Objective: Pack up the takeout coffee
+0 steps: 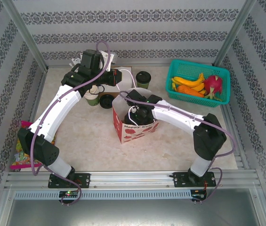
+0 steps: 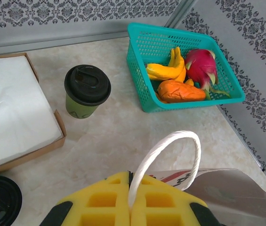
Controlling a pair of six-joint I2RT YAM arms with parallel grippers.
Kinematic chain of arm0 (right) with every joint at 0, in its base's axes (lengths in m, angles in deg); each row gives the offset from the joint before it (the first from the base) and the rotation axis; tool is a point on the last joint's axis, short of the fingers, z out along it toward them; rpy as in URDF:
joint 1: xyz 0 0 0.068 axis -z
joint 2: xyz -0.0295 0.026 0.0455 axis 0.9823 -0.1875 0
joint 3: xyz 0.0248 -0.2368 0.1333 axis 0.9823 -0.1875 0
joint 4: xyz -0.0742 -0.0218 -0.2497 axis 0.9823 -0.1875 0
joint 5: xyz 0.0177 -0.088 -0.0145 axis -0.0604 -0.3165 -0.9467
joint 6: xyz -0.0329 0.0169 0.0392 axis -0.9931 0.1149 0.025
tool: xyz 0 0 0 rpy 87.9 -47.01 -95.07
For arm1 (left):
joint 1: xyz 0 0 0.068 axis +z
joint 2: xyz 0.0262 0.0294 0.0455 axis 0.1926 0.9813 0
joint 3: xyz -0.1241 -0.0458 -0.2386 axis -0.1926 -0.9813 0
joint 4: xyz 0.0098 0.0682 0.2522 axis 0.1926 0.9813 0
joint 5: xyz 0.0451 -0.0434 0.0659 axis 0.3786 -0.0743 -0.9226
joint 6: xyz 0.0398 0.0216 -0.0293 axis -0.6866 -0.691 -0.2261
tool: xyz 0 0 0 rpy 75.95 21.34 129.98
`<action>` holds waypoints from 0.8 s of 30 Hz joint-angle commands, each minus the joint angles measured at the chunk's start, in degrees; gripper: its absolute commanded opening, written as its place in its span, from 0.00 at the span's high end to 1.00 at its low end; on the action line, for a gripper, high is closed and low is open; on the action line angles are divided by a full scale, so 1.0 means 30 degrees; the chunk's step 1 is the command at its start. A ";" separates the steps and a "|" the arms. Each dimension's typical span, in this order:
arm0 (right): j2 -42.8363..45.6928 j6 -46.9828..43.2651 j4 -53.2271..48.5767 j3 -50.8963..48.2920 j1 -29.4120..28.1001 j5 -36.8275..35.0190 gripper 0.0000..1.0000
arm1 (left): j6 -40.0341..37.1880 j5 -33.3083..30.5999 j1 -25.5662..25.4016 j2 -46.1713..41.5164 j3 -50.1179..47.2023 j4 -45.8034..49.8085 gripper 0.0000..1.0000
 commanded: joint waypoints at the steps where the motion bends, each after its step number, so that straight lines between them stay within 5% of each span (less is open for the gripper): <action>1: 0.0142 -0.1924 -0.1101 -0.0029 -0.0106 0.0903 0.38 | -0.0518 0.0690 0.0284 0.0201 0.0249 0.0485 1.00; 11: -0.1514 -0.3734 -0.3174 0.0420 -0.0003 0.0678 1.00 | -0.0834 0.0770 0.0278 0.0203 0.0599 0.0950 1.00; 24: -0.3580 -0.2816 -0.1945 -0.0690 0.0114 -0.0644 1.00 | -0.1087 0.1315 0.0286 0.0227 0.0542 0.1156 1.00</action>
